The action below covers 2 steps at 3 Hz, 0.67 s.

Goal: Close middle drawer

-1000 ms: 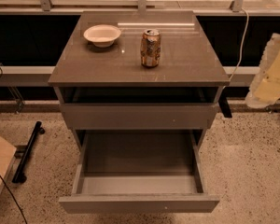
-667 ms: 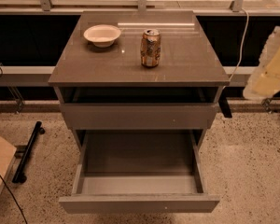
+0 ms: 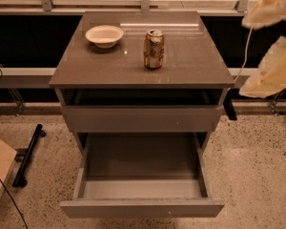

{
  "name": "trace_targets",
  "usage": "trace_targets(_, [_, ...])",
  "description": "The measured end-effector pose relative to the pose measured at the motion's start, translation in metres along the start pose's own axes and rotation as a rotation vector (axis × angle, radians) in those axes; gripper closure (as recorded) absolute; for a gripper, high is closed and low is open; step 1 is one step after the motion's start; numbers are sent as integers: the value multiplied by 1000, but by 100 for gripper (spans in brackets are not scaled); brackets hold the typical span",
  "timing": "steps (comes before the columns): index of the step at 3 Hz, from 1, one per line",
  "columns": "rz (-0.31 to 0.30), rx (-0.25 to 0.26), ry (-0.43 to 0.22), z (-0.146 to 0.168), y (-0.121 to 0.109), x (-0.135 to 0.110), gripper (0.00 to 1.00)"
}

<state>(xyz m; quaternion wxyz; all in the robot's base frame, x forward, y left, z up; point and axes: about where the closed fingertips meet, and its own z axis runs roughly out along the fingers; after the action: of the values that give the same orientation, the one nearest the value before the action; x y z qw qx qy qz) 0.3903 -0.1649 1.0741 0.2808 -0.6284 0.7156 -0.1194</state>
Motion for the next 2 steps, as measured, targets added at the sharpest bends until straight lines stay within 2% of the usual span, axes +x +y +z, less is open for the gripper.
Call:
trace_targets(1, [-26, -60, -42, 33, 30, 16, 62])
trace_targets(2, [-47, -59, -46, 31, 36, 12, 84])
